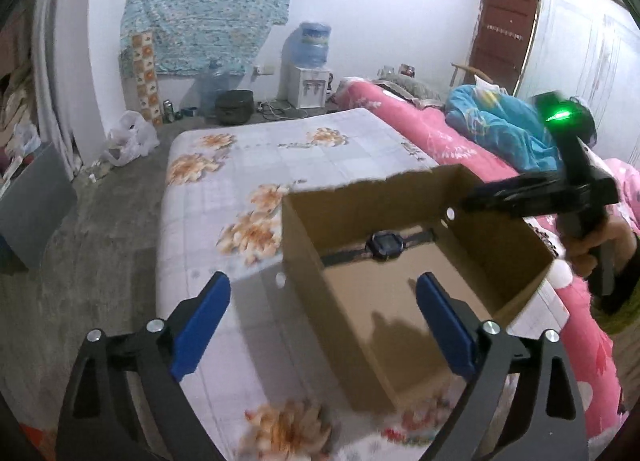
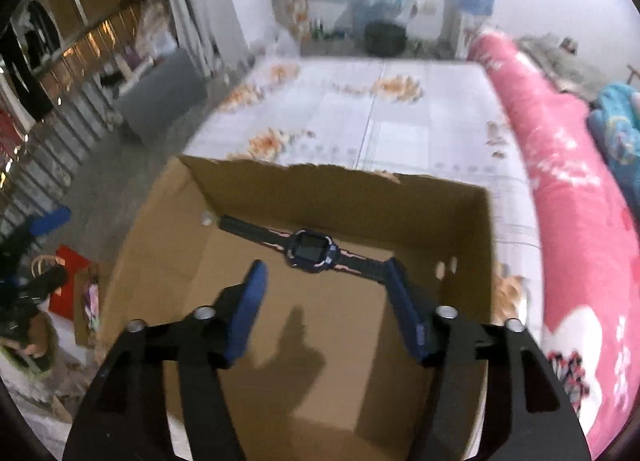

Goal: Organize jewelry
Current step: 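Lower the watch into the box and open the right gripper, then withdraw the right gripper from the box back toward the bracelets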

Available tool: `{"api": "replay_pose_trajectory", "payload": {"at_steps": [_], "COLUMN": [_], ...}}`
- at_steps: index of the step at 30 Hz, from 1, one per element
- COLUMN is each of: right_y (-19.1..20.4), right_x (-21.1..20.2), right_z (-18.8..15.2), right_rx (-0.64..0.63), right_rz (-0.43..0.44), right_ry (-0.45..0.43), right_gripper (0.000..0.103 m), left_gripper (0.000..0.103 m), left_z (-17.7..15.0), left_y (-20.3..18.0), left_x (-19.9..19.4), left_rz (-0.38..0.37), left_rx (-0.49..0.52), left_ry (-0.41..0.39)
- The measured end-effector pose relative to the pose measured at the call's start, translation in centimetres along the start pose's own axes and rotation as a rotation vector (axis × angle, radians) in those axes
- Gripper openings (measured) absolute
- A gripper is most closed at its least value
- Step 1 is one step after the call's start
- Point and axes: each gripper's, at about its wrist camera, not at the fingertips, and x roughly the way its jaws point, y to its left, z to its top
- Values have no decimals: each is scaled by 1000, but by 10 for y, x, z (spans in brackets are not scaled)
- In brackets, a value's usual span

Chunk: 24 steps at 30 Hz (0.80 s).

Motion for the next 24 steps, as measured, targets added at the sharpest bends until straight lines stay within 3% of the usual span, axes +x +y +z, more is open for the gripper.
{"api": "replay_pose_trajectory", "payload": {"at_steps": [3,7,11,15,21,24], "right_y": [7,13,10,0,-9,-15], "right_x": [-46,-81,-72,-34,3,11], "right_z": [-34,-95,-150,-196,-215,-218], "right_rx": [7,52,152,275,301,302], "right_rz": [-5,-36,-117,-223,-368,-383], "right_ry": [-106,-169,-126,-22,6,17], "right_gripper": [81,95,95,95,95,95], "left_gripper": [95,97,97,97,97,97], "left_z": [-30,-71,-110,-136,-152,-156], "left_y": [3,-7,-17,-33,-51,-49], "left_x": [-11,-9,8,29,59,64], "left_rz": [-9,39,42,74,107,128], "left_rx": [-13,25,6,13,87,81], "left_ry": [30,107,206,261,339,363]}}
